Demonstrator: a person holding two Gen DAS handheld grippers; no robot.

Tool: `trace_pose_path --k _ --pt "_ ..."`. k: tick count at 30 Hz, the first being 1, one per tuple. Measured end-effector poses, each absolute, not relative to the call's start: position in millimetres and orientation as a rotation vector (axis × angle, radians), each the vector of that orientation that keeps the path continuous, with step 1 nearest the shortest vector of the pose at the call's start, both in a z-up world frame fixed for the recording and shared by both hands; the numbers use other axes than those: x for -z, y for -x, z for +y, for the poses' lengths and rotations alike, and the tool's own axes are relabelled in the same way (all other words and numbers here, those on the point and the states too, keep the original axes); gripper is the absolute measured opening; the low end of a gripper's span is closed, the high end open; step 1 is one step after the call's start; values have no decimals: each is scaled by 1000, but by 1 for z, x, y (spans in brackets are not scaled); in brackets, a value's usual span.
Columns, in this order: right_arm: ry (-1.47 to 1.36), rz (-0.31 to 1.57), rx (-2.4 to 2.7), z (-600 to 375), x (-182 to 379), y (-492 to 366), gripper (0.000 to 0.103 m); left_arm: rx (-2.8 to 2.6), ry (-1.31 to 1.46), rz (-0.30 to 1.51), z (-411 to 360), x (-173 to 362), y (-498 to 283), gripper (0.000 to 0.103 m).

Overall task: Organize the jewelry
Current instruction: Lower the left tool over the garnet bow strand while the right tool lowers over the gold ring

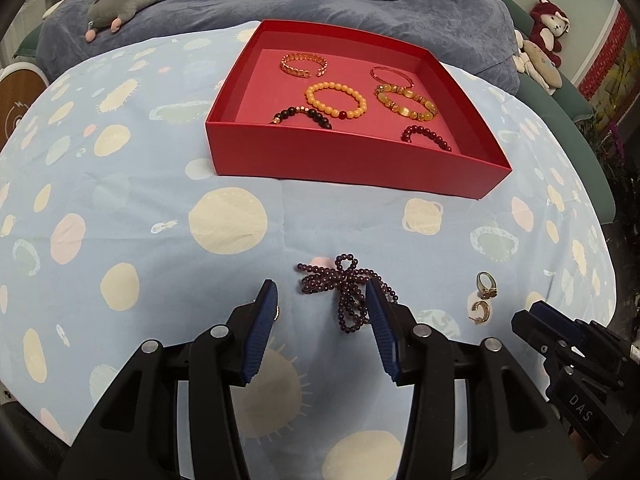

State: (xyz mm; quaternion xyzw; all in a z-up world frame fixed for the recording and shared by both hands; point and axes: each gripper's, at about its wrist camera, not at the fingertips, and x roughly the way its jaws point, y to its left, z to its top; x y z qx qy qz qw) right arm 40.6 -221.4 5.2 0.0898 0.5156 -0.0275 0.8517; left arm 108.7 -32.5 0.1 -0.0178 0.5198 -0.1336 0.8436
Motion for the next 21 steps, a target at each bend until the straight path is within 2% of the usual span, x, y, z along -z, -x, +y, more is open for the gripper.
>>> trace_pose_path --k 5,9,12,21 --pt "-192 1086 58 -222 -4 -43 28 312 49 1123 -35 7 -113 26" --pt "-193 1088 58 -222 -3 -46 28 331 54 1130 -36 10 -112 7" --pt "-194 1088 58 -223 -3 -47 28 335 59 1128 -34 9 -110 3" --pt "-192 1084 51 -220 -4 -49 28 355 78 1117 -27 2 -93 3"
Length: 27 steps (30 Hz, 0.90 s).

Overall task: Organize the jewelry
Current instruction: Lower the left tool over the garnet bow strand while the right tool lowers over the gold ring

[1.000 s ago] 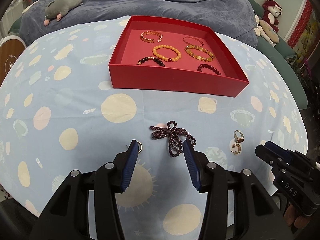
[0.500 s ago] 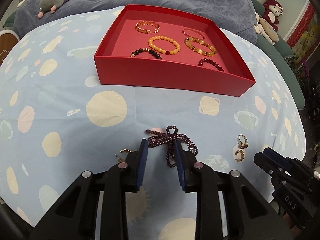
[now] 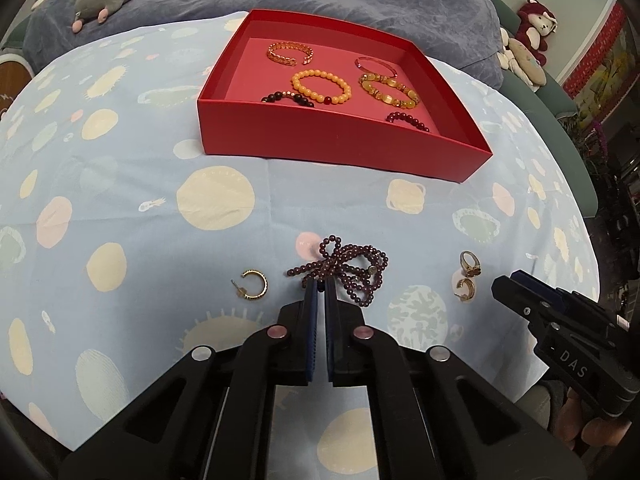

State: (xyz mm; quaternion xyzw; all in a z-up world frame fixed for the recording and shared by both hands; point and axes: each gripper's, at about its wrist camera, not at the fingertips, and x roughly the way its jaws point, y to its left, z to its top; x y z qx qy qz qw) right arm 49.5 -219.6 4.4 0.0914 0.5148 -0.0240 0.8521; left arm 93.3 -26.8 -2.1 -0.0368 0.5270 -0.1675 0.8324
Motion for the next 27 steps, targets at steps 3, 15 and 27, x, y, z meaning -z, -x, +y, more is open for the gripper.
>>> trace_pose_path --k 3,15,27 --pt "-188 1084 44 -217 -5 -50 28 356 89 1125 -25 3 -90 3" --pt "-192 1088 41 -215 -3 -52 28 354 109 1144 -26 8 -101 11" --pt "-217 1095 35 -214 3 -61 28 380 112 1145 -31 7 -96 3"
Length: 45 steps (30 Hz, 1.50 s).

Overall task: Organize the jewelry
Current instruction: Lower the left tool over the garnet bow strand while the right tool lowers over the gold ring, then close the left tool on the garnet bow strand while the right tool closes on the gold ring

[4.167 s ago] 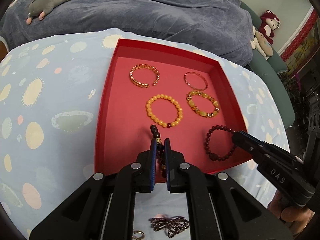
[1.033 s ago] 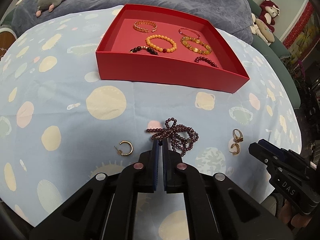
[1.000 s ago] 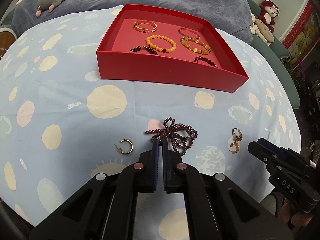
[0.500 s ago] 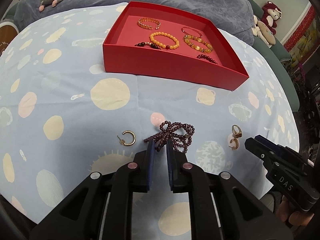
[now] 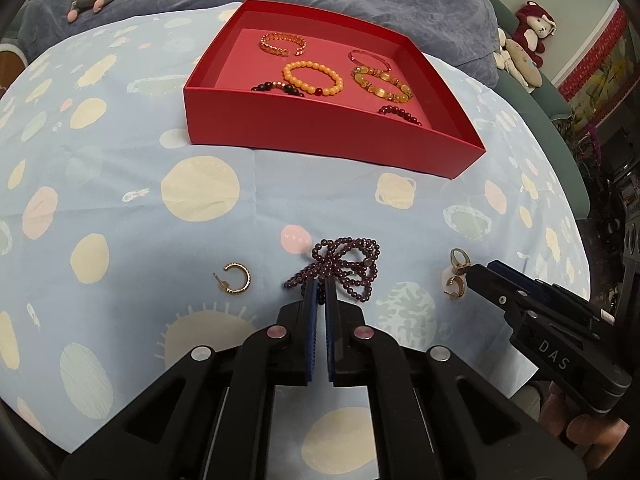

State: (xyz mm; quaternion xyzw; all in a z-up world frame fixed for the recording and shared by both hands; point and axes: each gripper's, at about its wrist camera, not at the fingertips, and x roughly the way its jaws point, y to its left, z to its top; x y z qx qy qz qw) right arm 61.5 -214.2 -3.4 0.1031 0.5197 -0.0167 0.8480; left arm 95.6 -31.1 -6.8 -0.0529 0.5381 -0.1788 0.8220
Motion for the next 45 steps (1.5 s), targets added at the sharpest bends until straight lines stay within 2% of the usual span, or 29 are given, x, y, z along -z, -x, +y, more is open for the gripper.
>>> trace_pose_path --k 8,11,15,17,19,22,27,33,41,45 --pt "-218 1116 36 -212 13 -67 28 373 115 1150 -30 9 -96 4" --pt "-218 1110 41 -212 14 -67 24 372 118 1154 -29 9 -97 4" --pt "-220 1110 30 -212 14 -68 13 371 121 1154 -27 9 -96 4" --pt "-219 1109 29 -212 13 -68 12 372 125 1154 -27 9 -96 3" --pt "-220 1108 27 -213 13 -66 4 375 125 1151 -27 8 -96 4" --pt "-220 1103 25 -213 11 -65 3 375 126 1152 -27 6 -95 3" --pt "-224 1108 29 -213 10 -64 4 372 126 1155 -27 6 -94 3" --pt "-248 1097 37 -211 7 -67 23 364 129 1155 -25 5 -91 4" --pt "-255 1103 65 -208 16 -76 23 365 127 1158 -26 5 -92 4" --pt "-256 1098 64 -210 16 -74 15 366 129 1159 -25 5 -92 4"
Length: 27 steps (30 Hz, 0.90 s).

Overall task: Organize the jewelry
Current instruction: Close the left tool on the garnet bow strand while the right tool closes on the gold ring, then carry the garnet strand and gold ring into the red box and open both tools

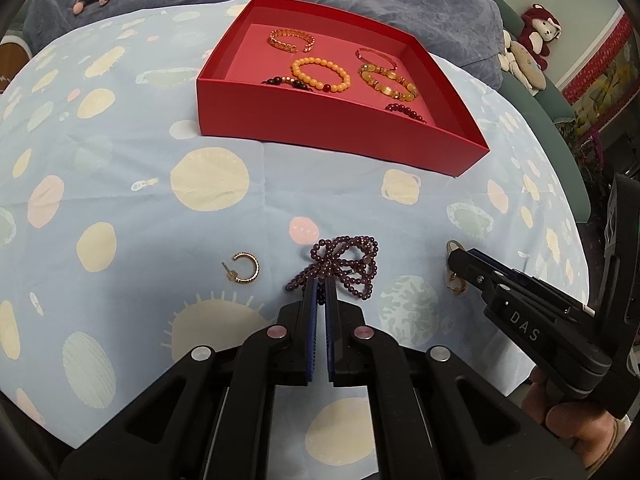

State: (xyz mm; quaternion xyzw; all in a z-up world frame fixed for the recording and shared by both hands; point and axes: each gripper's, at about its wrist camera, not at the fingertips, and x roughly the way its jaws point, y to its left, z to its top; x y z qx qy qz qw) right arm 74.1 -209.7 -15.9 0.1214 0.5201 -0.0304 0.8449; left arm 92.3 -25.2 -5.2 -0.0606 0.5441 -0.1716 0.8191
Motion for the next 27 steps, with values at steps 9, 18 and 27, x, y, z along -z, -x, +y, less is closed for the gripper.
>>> trace_pose_path --k 9,18,27 --pt "-261 1065 55 -216 2 -68 14 379 139 1150 -26 -1 -91 3" --pt "-267 1017 12 -216 -30 -66 14 414 141 1125 -32 -28 -90 3" --pt "-226 944 -62 -214 -79 -103 14 473 136 1050 -40 -82 -126 3"
